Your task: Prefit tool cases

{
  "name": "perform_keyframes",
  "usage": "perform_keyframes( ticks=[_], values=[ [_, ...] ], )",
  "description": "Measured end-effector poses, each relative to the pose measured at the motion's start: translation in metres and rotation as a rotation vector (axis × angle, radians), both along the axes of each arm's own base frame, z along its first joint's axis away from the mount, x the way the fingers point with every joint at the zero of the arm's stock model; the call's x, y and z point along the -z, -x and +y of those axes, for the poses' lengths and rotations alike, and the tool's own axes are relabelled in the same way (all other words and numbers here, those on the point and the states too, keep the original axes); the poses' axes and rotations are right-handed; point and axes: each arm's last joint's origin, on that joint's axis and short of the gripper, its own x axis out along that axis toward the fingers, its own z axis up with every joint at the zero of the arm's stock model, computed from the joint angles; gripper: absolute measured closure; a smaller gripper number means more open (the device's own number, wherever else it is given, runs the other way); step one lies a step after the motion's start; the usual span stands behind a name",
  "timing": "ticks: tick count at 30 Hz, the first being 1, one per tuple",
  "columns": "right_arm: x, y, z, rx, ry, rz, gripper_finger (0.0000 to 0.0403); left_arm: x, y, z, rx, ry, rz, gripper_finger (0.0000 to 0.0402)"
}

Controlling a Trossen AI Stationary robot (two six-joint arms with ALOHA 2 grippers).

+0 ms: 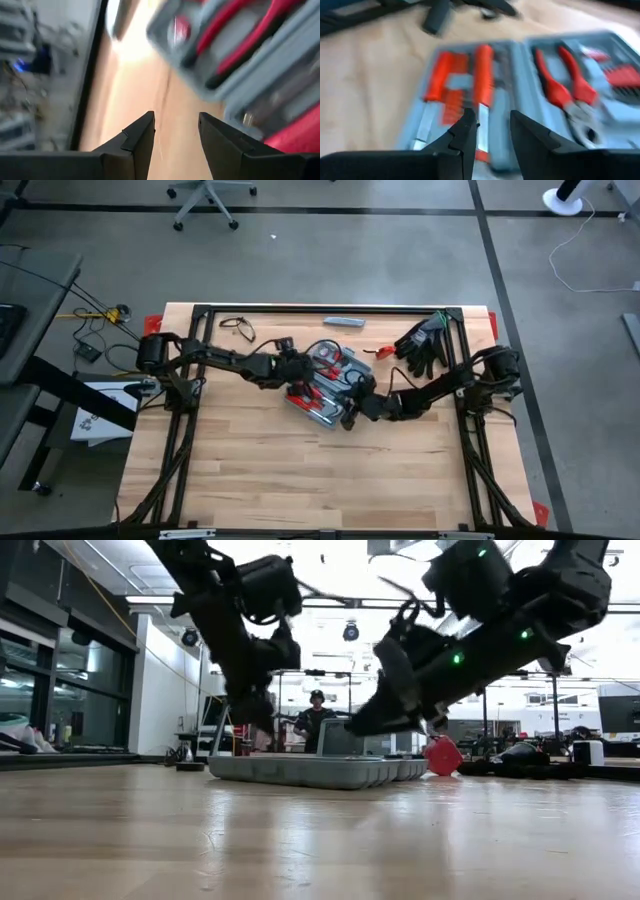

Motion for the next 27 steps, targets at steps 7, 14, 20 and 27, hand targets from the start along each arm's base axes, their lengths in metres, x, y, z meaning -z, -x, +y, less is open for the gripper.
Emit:
perform_keyframes(
  ticks=[7,14,20,27],
  values=[
    [0.005,0.003,-0.019,0.063,-0.047,0.062,0.0318,0.017,0.010,0.000,0.010,0.260,-0.028,0.0255],
    [0.005,0.002,-0.023,0.053,-0.035,0.070,0.0362,0.033,0.019,-0.027,0.011,0.429,-0.048,0.0255],
    [0.004,0.002,-0.023,0.028,-0.026,0.078,0.0399,0.040,0.023,-0.053,0.012,0.451,-0.061,0.0257],
    [-0.018,0.009,-0.025,0.033,0.019,0.090,0.0402,0.038,0.024,-0.074,0.019,0.319,-0.099,0.0276]
  ],
)
